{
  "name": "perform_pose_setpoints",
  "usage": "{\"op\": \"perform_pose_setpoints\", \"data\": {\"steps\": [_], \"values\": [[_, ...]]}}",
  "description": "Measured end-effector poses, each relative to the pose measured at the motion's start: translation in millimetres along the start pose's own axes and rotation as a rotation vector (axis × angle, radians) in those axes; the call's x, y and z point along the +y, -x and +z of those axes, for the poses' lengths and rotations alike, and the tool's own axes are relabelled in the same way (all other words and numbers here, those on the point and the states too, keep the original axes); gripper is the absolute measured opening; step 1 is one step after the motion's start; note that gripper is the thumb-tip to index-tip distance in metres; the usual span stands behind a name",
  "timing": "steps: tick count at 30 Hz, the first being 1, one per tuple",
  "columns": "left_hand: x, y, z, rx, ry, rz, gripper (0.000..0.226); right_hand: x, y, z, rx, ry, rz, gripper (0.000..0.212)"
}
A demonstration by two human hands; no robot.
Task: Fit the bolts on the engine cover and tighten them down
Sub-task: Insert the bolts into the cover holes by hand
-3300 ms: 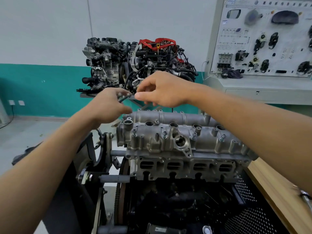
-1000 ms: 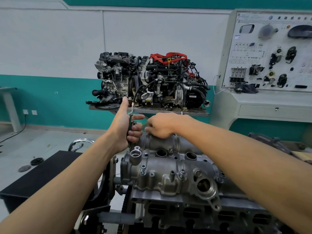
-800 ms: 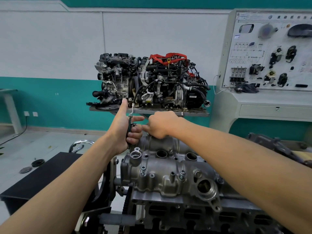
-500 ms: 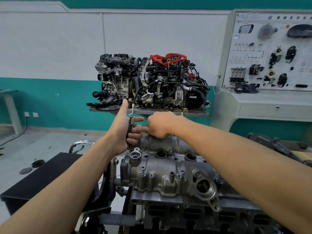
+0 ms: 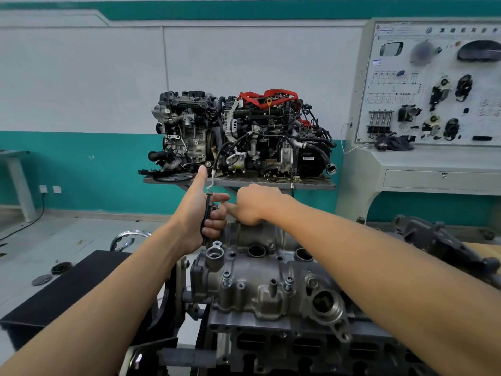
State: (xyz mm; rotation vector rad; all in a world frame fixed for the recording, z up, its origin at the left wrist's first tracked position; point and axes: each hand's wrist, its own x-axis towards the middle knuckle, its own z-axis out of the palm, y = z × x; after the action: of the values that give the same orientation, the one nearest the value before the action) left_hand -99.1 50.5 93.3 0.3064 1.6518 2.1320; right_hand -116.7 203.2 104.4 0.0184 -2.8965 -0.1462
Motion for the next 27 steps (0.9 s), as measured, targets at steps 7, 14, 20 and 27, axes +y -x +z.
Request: {"op": "perform_pose_setpoints", "data": {"steps": [7,14,20,27], "values": [[1,1,3,0.003,-0.013,-0.011,0.078,-2,3,-8,-0.041,0.09,-0.162,0.029],[2,1,4,-0.033,-0.026,-0.009,0.081,13,13,-36,-0.04,-0.687,-0.026,0.05],[6,-1,18,-0.097,-0.1,0.052,0.088,9,28,-66,-0.089,-0.643,-0.297,0.03],[8,2,25,-0.079,-0.145,0.005,0.095,32,29,-73,0.188,-0.992,-0.14,0.029]]}}
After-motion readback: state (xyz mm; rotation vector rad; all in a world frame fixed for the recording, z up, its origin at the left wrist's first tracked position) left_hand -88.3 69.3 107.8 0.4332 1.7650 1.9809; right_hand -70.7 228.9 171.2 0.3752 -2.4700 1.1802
